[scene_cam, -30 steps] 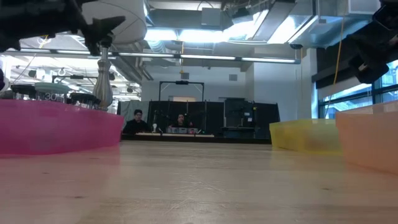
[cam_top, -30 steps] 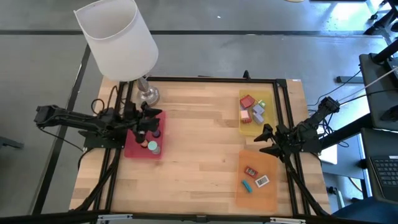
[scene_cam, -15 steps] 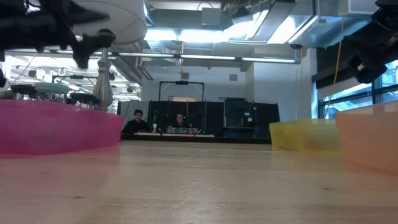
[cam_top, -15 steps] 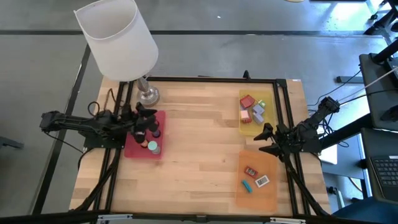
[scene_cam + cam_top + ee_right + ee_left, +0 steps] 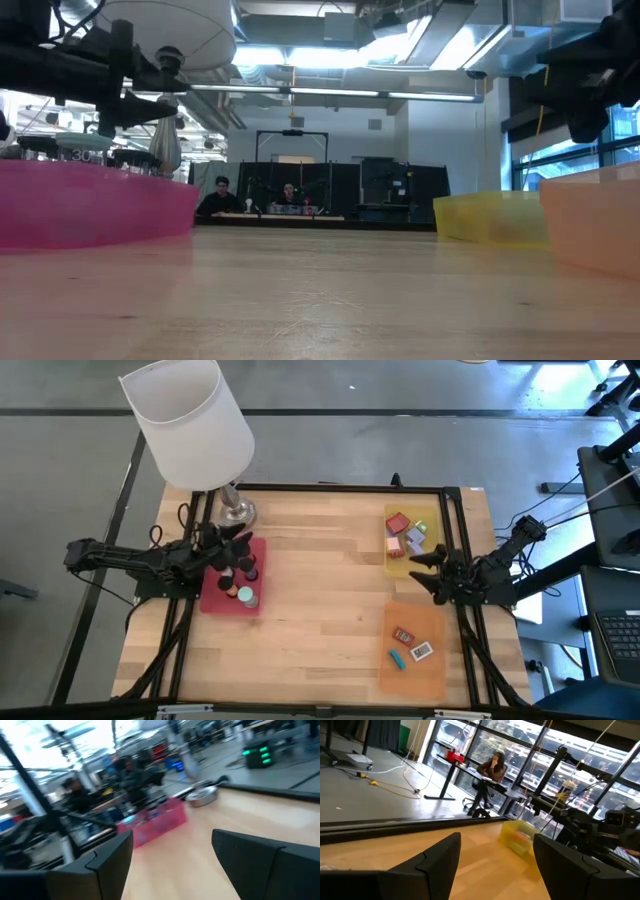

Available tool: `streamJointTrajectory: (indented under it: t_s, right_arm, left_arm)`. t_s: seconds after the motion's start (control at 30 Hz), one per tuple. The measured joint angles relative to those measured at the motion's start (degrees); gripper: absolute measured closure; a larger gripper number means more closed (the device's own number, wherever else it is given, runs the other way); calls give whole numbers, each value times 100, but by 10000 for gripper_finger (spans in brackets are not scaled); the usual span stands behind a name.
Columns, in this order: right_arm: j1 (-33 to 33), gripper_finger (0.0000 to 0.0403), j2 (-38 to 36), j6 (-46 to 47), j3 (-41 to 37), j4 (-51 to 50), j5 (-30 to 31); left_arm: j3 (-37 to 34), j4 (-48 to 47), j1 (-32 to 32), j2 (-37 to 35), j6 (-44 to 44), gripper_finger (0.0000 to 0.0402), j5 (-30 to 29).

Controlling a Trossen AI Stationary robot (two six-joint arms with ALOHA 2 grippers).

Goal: Pick & Place Office items
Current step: Return to Home Position

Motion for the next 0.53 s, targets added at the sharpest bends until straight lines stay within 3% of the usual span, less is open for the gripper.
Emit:
streamJointTrajectory:
  t_s: [0.1,0.27,0.53]
  right_arm:
    - [-2,128,0,23,0,2,303]
    - [0,128,0,103,0,2,317]
    - [0,128,0,105,0,2,315]
  left_arm:
    - [0,-17,0,0,-13,155,4]
    - [0,-17,0,0,-476,155,6]
    - [0,-17,0,0,-387,155,11]
